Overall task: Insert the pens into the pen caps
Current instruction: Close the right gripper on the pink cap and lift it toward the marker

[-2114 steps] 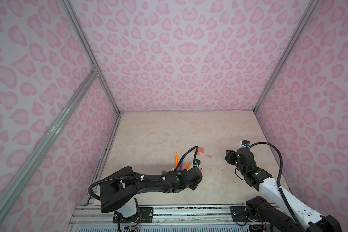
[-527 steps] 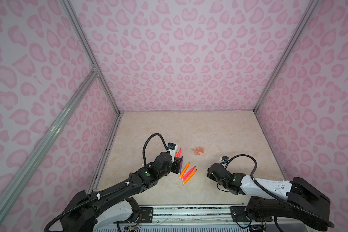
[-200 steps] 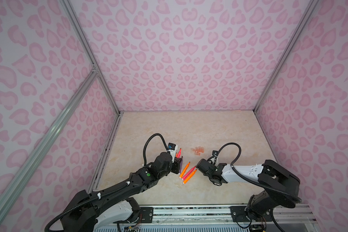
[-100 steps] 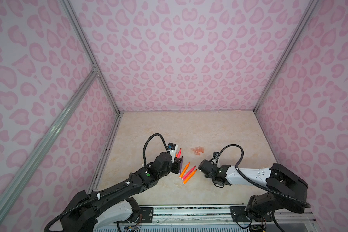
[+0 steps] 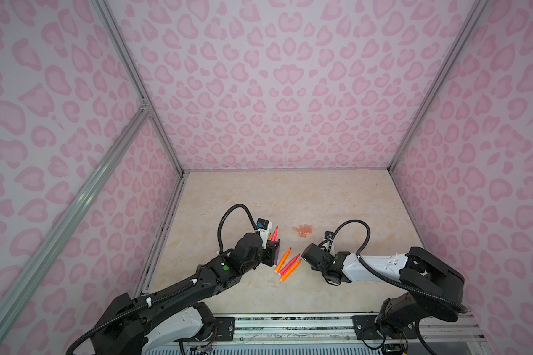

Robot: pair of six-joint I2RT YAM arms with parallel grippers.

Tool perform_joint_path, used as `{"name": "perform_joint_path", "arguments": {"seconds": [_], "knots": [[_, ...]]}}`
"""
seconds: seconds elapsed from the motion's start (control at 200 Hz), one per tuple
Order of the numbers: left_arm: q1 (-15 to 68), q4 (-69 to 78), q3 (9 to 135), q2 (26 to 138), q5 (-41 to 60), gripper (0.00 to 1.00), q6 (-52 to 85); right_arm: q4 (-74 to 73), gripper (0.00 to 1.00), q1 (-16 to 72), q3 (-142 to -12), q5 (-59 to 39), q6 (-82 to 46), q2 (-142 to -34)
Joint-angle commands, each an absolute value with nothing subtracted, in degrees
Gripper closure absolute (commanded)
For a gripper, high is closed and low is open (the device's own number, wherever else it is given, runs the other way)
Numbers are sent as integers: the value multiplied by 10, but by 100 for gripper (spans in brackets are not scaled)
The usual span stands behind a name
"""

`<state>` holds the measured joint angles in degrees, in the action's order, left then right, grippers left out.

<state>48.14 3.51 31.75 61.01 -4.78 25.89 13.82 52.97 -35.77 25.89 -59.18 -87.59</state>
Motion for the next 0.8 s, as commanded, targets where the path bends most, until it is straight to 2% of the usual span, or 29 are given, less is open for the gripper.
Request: {"name": "perform_joint_path", "arguments": {"seconds": [0.0,0.195,0.39,0.535,0.795], "knots": [[482,52,320,606,-47,97,260,166,85,530,-346,243,-602,-867],[483,55,317,597,-23,97,265,167,87,526,-336,248,-606,-826],[493,69,304,564,27,97,283,139,88,489,-327,220,-582,-732],[533,83,305,551,27,97,292,90,89,462,-321,194,-568,-652],[616,133,334,595,11,97,297,35,90,462,-341,196,-556,-530]]}}
